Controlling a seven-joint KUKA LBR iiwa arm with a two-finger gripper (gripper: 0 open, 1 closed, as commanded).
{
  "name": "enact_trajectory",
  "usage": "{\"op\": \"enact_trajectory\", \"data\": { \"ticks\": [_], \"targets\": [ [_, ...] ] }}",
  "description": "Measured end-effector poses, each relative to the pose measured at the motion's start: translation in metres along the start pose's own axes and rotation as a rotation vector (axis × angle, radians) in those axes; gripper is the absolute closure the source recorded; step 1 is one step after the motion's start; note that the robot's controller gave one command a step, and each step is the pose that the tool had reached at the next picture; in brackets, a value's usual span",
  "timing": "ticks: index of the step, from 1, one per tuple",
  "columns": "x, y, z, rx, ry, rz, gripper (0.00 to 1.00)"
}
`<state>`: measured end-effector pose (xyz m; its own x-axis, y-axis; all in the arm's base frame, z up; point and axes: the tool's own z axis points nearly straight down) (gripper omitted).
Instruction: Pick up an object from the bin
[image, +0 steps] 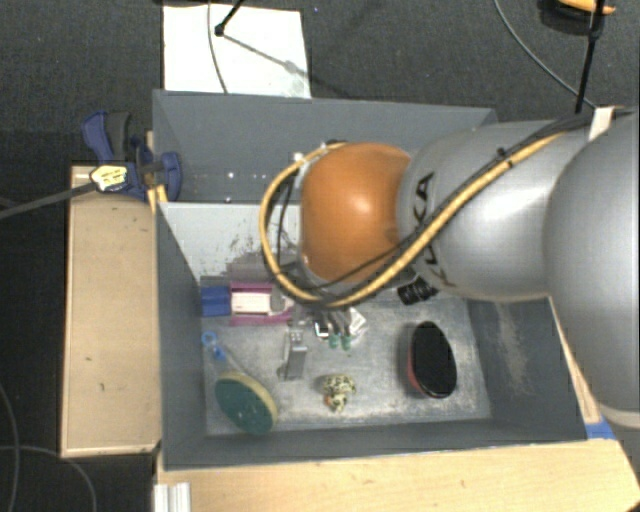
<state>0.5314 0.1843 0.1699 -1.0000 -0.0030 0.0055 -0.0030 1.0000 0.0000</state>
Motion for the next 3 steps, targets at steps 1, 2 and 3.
{"op": "enact_trajectory", "data": {
  "ticks": [1, 2, 3],
  "targets": [
    [0.046, 0.062, 0.1, -0.003, -0.003, 0.174, 0.0],
    [0.054, 0.072, 0.069, -0.004, -0.01, 0.286, 0.0],
    [0.029, 0.052, 0.069, -0.003, -0.009, 0.587, 0.0]
  ]
}}
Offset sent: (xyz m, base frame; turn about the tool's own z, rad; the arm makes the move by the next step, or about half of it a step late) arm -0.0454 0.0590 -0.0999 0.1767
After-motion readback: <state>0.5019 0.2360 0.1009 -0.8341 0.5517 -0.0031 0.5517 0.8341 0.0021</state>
